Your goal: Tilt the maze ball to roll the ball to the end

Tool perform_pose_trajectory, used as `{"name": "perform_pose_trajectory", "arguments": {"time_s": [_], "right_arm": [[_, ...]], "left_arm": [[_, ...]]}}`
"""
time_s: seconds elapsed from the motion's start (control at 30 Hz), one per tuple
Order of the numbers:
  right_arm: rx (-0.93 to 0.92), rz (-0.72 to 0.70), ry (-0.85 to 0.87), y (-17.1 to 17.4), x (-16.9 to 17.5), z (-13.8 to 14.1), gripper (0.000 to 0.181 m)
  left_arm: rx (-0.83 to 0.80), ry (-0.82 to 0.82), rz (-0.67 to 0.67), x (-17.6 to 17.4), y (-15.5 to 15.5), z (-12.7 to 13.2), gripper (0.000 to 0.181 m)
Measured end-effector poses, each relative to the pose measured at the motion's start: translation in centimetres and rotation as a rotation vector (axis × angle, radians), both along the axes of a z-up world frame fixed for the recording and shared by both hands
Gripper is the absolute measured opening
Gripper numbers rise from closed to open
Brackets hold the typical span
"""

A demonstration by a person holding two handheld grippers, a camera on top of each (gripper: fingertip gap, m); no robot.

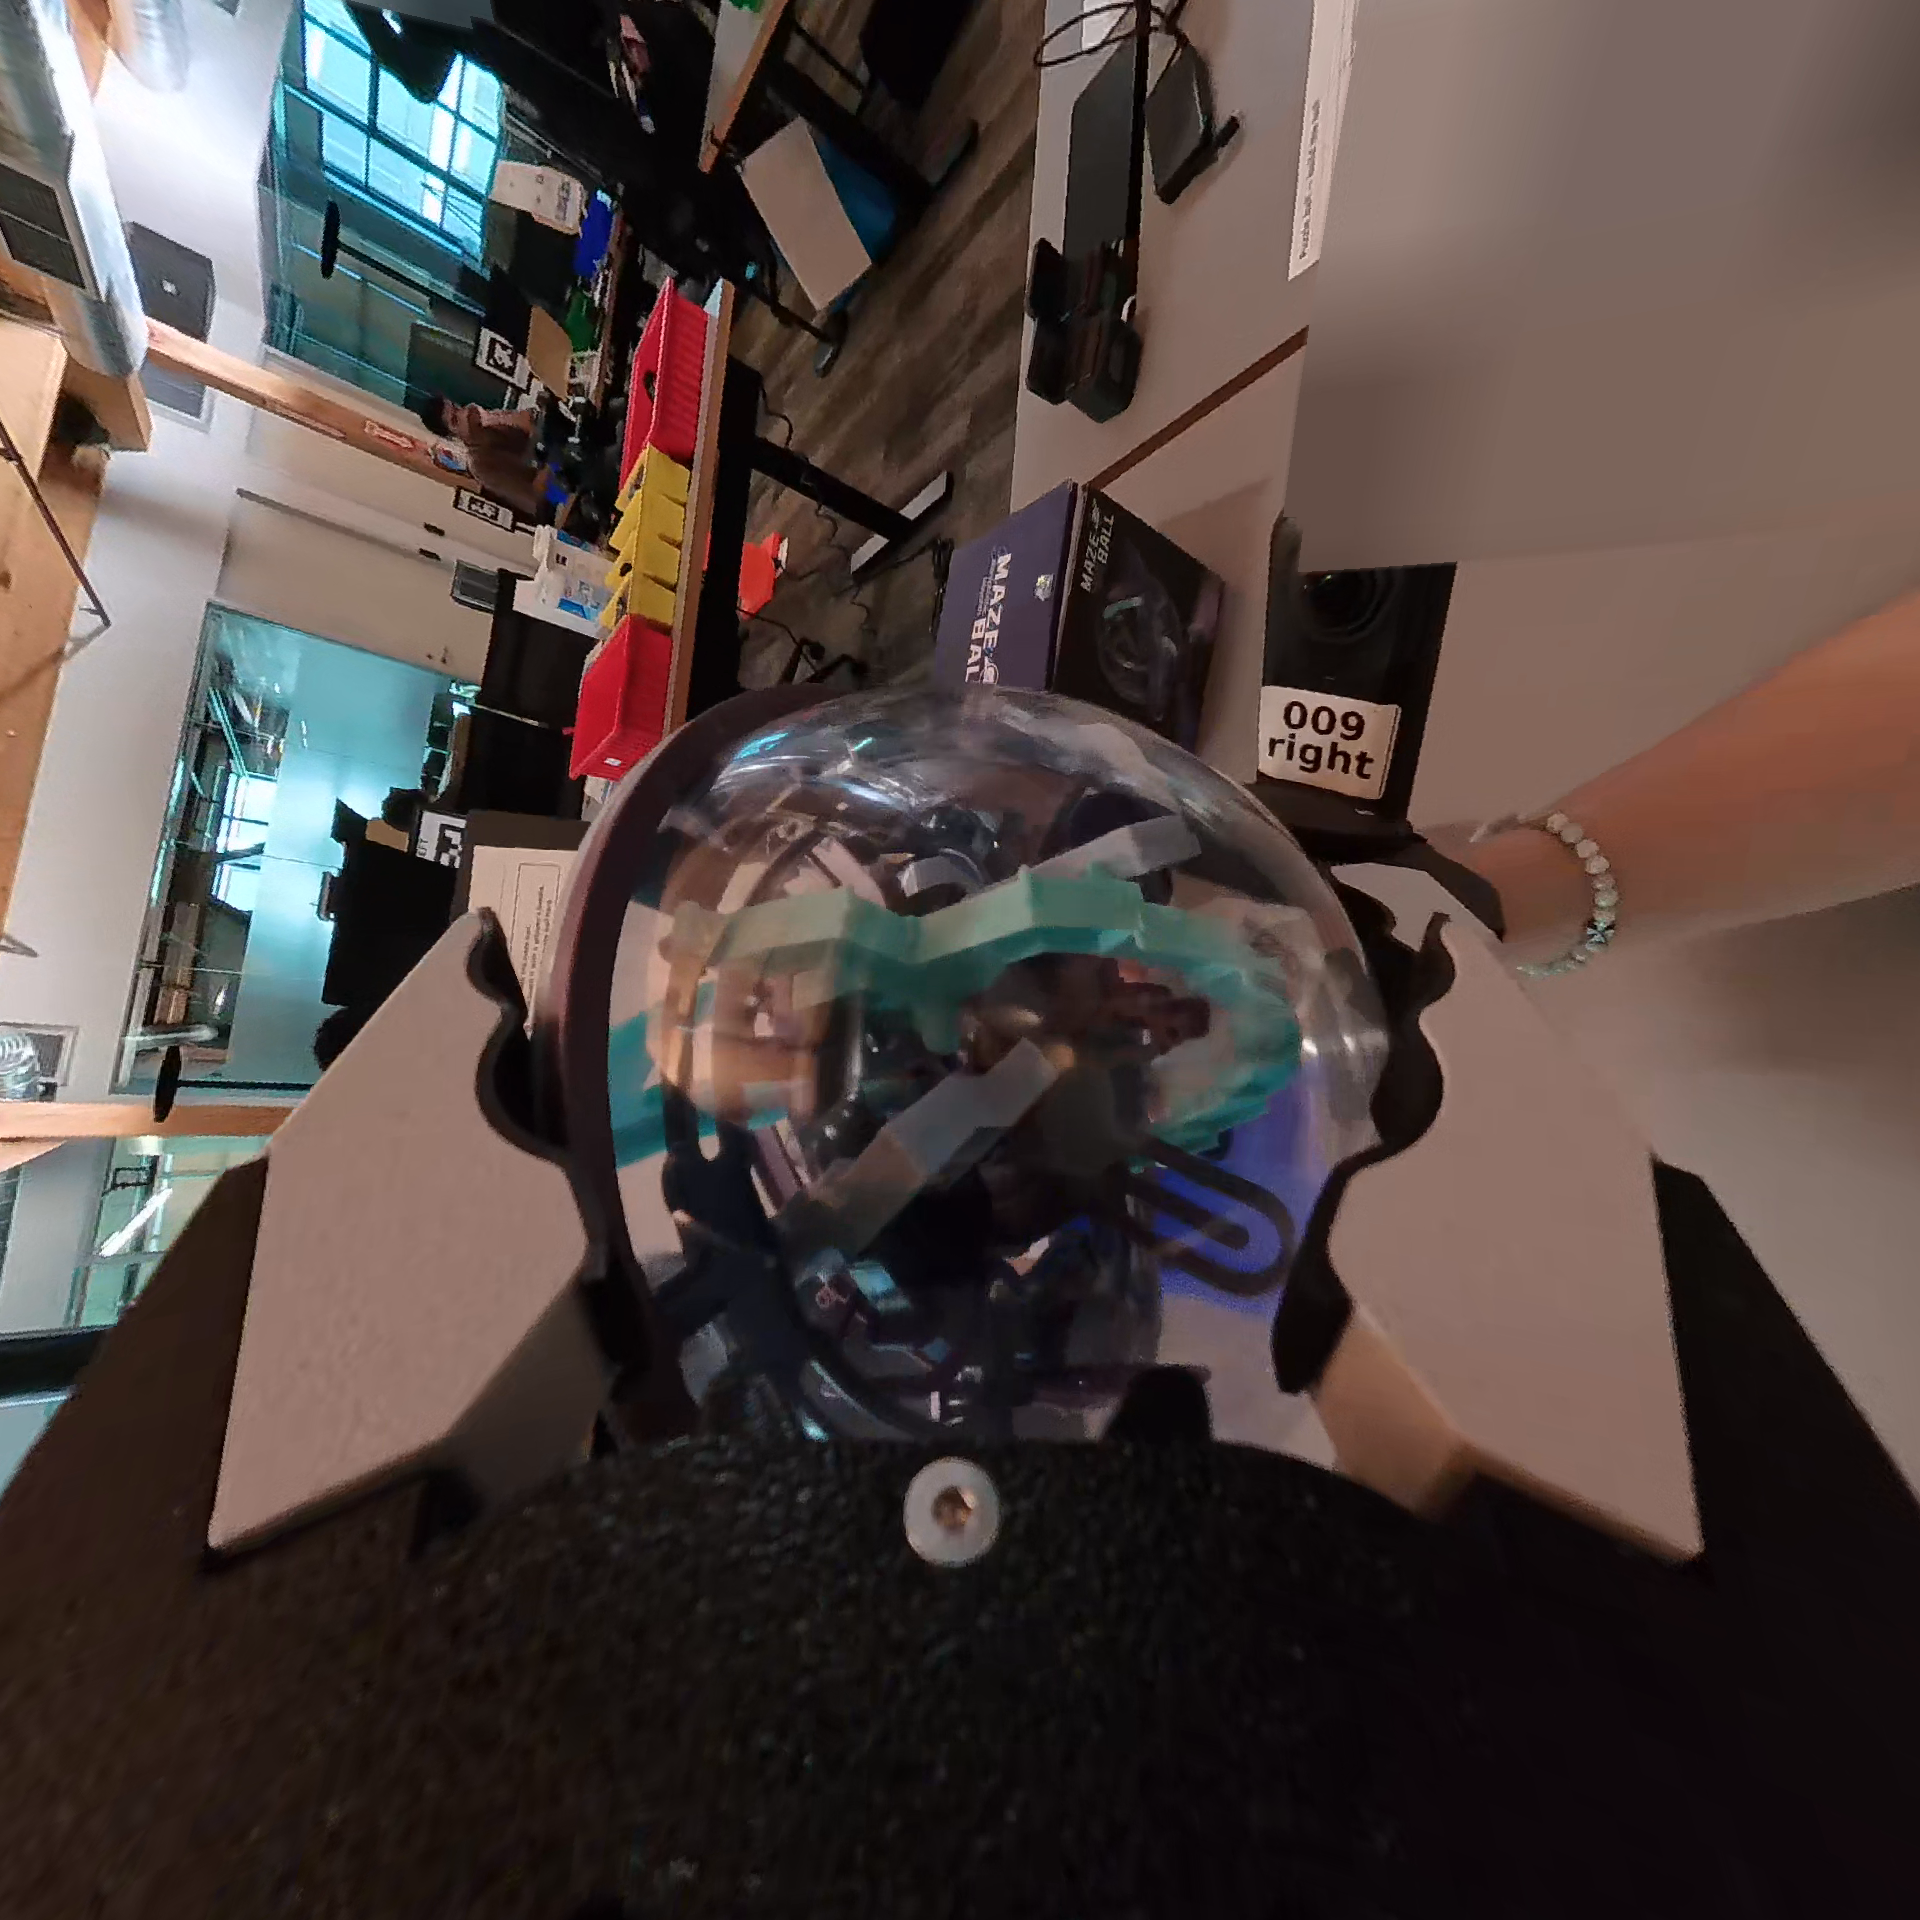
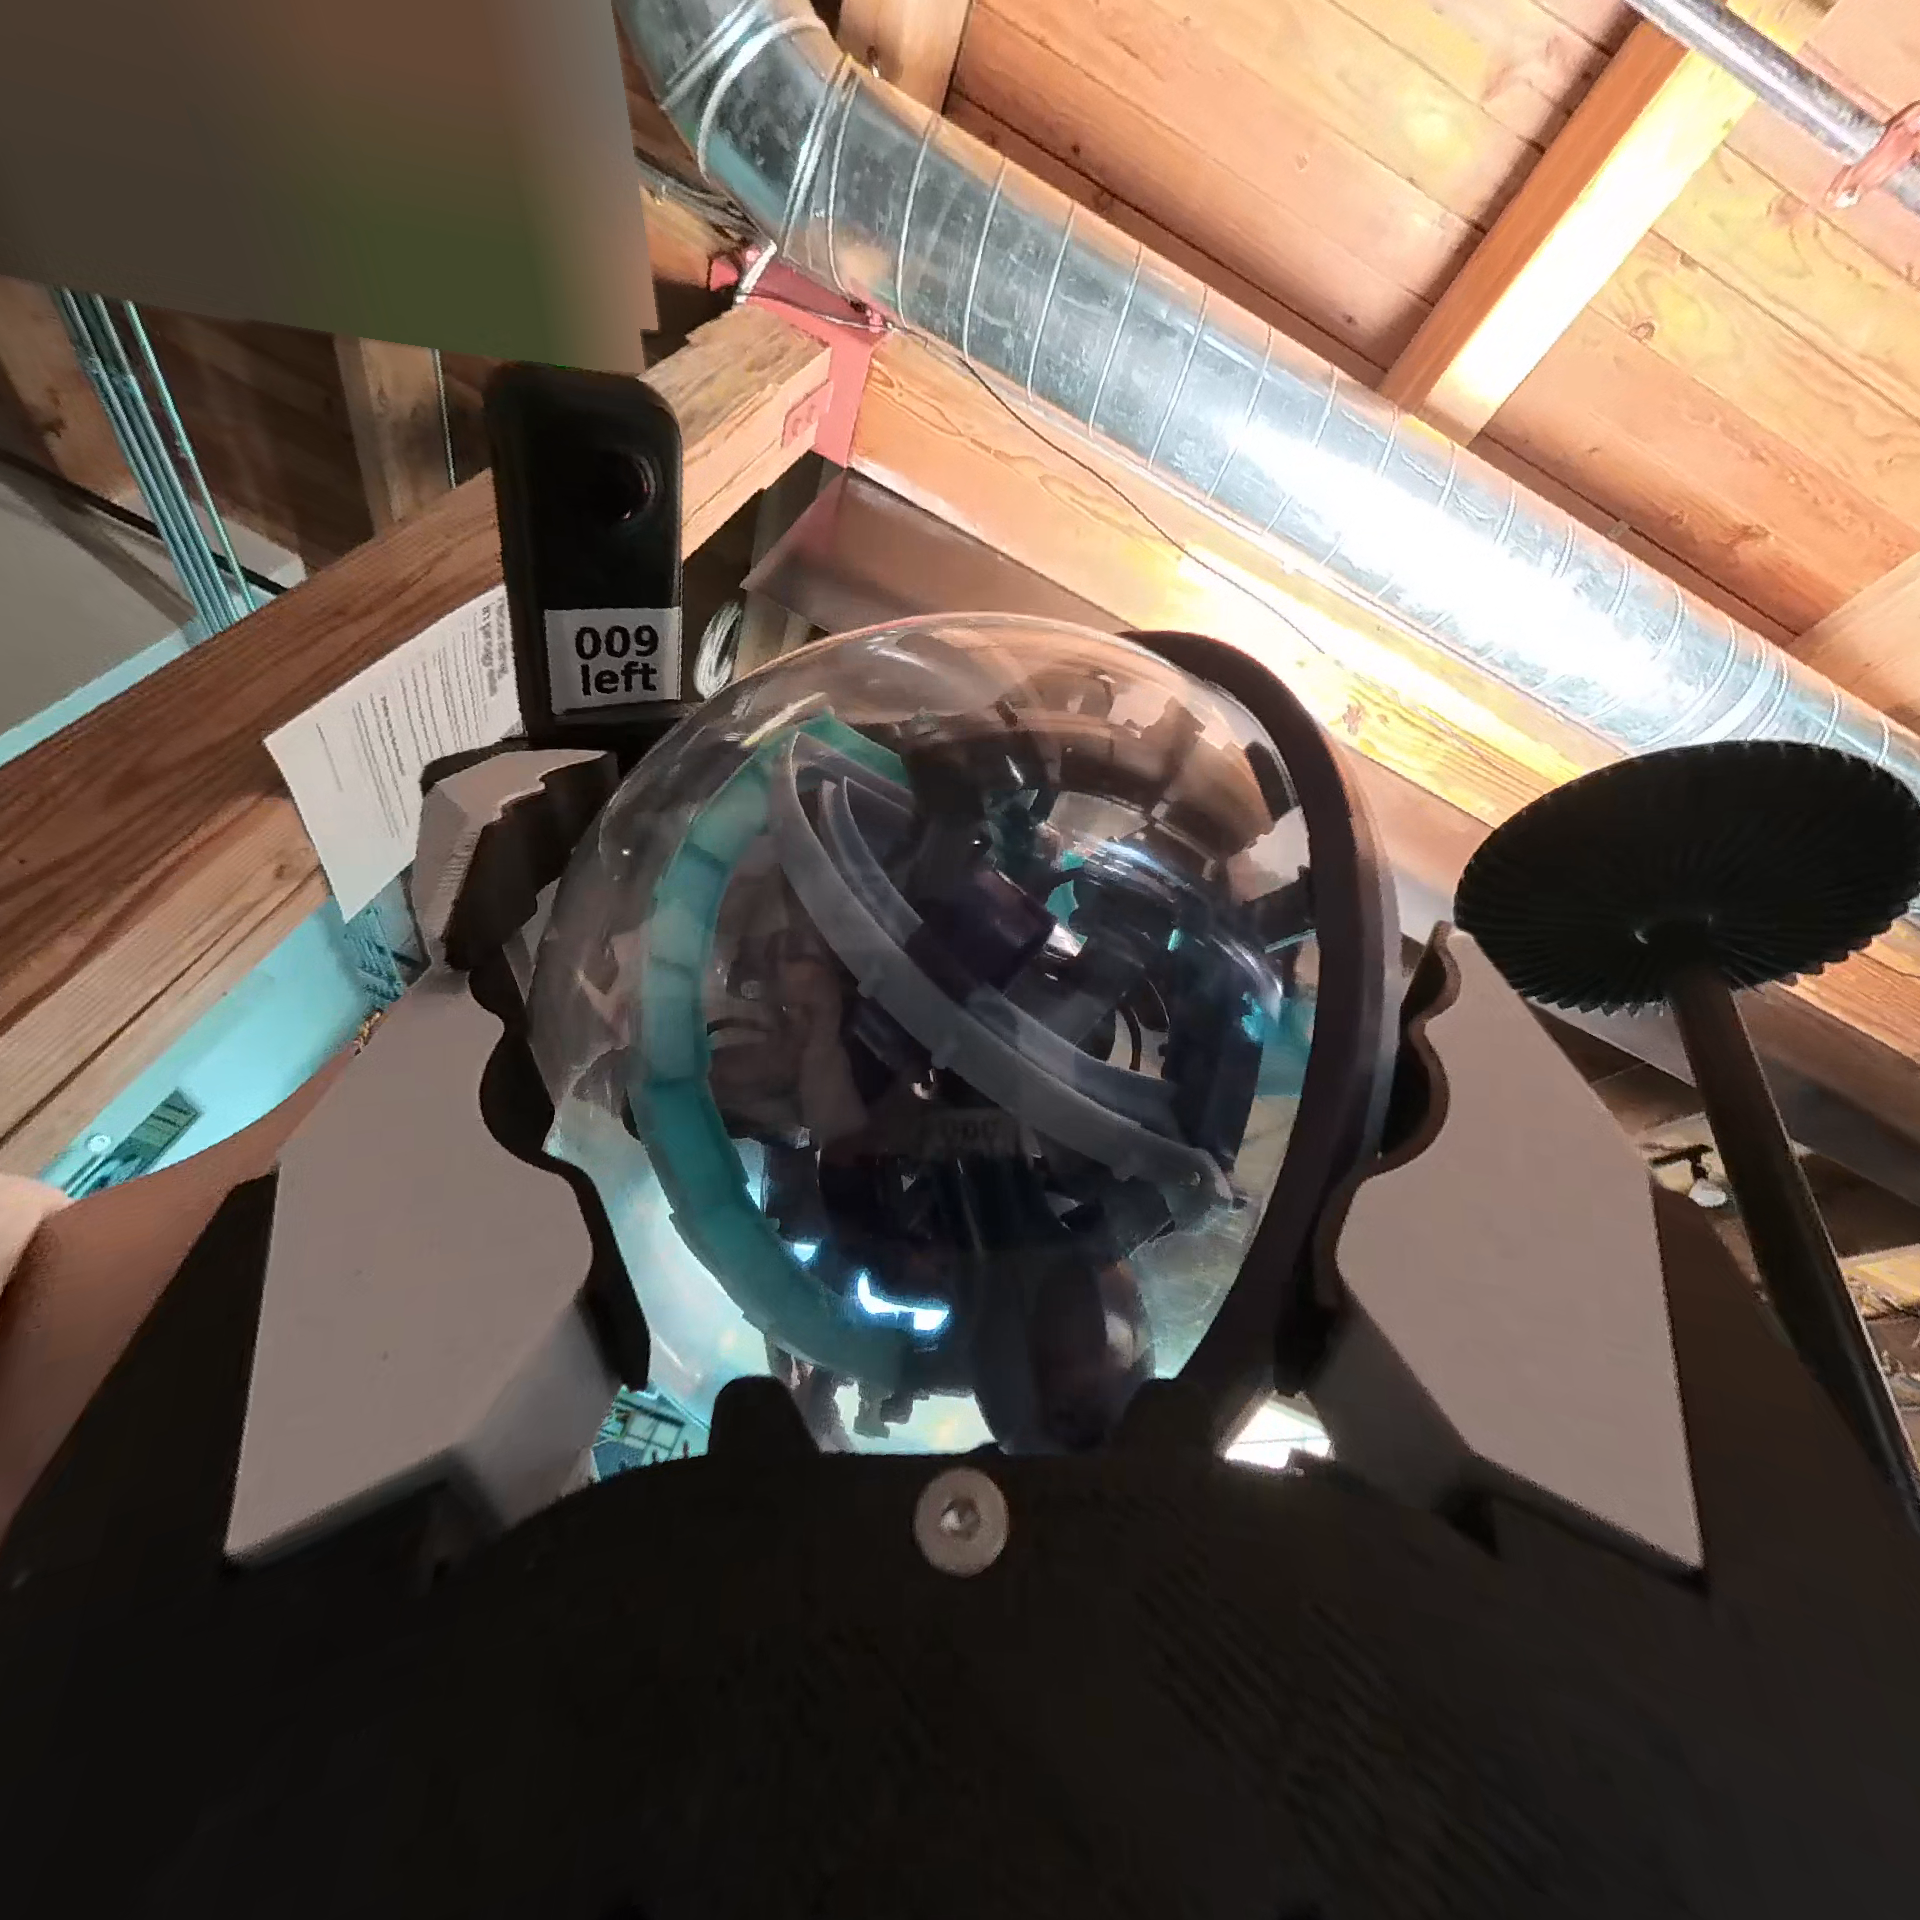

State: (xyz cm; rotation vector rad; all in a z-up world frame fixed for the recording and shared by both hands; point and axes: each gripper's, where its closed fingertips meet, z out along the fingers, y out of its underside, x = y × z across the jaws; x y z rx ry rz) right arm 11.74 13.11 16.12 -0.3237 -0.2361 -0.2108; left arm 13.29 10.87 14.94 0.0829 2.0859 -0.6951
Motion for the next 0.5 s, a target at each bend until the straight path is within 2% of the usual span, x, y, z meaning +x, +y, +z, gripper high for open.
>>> {"name": "perform_pose_trajectory", "arguments": {"time_s": [0.27,0.33,0.37,0.4,0.43,0.47,0.5], "right_arm": [[0.031,-0.042,-0.102,-0.5,-1.2,0.5,0.16],[0.008,-0.036,-0.149,-0.5,-2.2,1.0,0.158],[-0.067,-0.117,-0.214,0.8,-3.4,0.9,0.157],[-0.092,-0.199,-0.33,1.3,-5.6,0.6,0.119],[-0.033,-0.138,-0.304,0.1,-7.5,1.6,0.096],[-0.009,-0.026,-0.214,0.9,-6.4,1.7,0.094],[-0.112,0.143,0.02,5.7,-1.2,-1.2,0.074]], "left_arm": [[0.149,-0.112,-0.006,-1.0,-1.1,0.6,0.156],[0.14,-0.089,-0.084,-2.1,-2.6,0.6,0.119],[0.185,-0.071,-0.11,-3.0,-3.0,-0.2,0.1],[0.233,-0.09,-0.109,-3.0,-3.6,-1.1,0.08],[0.045,-0.212,-0.139,-2.7,-5.5,0.0,0.06],[-0.302,-0.216,-0.129,-1.4,-5.1,2.5,0.034],[-0.542,-0.063,0.128,4.4,1.5,1.1,0.0]]}}
